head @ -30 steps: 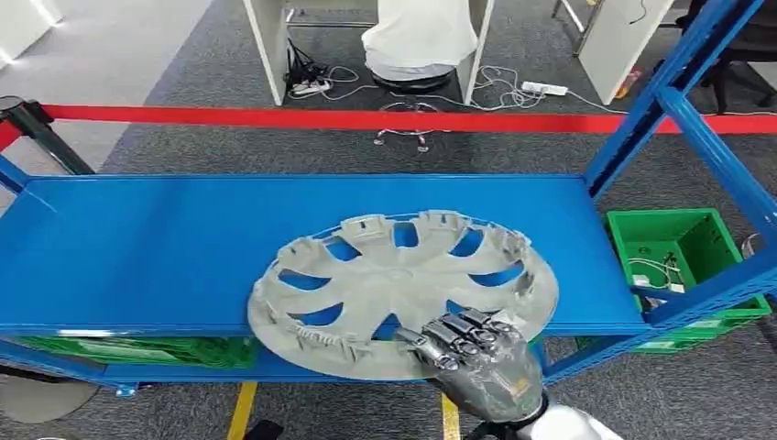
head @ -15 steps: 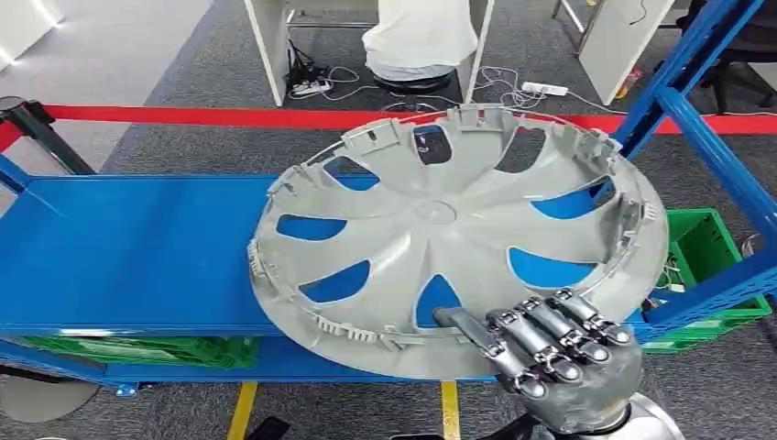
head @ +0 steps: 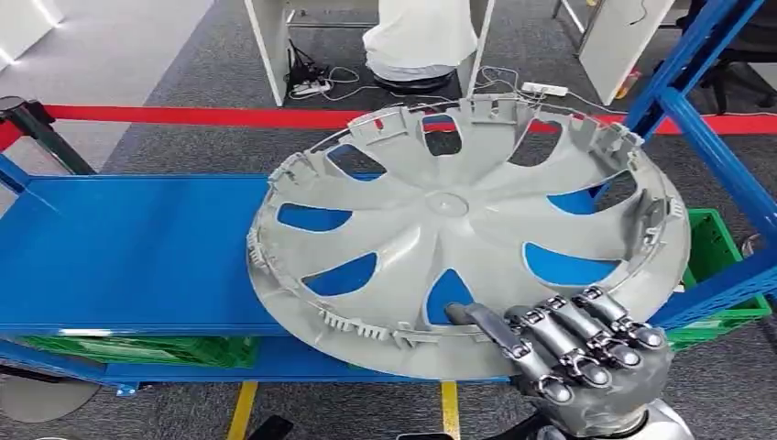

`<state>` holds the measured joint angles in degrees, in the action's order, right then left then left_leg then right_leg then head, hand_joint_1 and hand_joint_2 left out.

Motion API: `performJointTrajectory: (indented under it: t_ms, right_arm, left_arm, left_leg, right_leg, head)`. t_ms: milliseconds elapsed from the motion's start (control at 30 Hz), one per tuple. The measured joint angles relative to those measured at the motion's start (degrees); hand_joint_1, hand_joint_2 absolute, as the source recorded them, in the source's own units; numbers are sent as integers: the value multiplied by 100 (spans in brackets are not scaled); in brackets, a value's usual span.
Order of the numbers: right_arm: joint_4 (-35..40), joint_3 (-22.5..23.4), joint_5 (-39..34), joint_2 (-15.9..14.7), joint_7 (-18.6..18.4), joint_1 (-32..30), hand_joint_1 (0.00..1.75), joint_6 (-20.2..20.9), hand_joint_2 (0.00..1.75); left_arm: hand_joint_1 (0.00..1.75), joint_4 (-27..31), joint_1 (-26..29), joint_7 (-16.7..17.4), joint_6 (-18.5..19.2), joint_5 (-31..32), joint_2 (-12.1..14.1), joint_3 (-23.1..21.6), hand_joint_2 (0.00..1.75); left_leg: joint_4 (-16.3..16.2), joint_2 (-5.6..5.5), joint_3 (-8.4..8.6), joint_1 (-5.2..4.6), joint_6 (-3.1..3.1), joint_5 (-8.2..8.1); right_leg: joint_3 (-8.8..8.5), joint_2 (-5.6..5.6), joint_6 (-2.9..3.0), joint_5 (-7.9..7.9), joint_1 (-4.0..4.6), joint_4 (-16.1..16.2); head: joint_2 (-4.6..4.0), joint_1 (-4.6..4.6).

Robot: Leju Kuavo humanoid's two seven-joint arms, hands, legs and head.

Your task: Take the parts from the cabinet and place them on the table.

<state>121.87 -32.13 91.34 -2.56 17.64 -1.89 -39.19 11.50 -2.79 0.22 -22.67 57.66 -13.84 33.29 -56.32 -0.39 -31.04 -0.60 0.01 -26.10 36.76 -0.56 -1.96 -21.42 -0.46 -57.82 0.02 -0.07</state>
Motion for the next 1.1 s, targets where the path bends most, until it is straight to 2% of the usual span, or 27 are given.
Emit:
performJointTrajectory:
  t_ms: [133,667,900,1033,1100]
  right_arm:
    - [0,2,2,0,2,4,175,0,175]
    - [0,-4,7,0,-127,-2,175,0,175]
    - [-18,-197,-61,13,-559,6,175,2,175]
    - [-42,-260,-63,13,-636,23,175,2,175]
    - [-48,-269,-63,13,-662,30,175,2,175]
  left_arm:
    - [0,0,0,-9,118,-66,0,-6,175]
    - [0,0,-10,-31,70,-48,0,-20,175]
    - [0,0,1,-50,59,-129,13,9,175]
    - [0,0,8,-50,61,-138,26,50,175]
    - [0,0,11,-50,63,-140,28,66,175]
  left_leg:
    - [0,0,0,0,0,0]
    - [-2,0,-2,-2,0,-1]
    - [-7,-1,-14,-25,11,-5]
    - [-24,-1,-24,-60,58,-4]
    - [-31,-1,-24,-77,110,51]
  right_leg:
    - [0,0,0,0,0,0]
    - [-1,1,-1,1,-1,3]
    - [-1,3,-18,10,-30,5]
    - [-1,4,-59,29,-67,11]
    - [-8,3,-119,88,-85,32]
  head:
    - [0,0]
    - [0,0]
    - [0,-2]
    - [0,-2]
    - [0,-7]
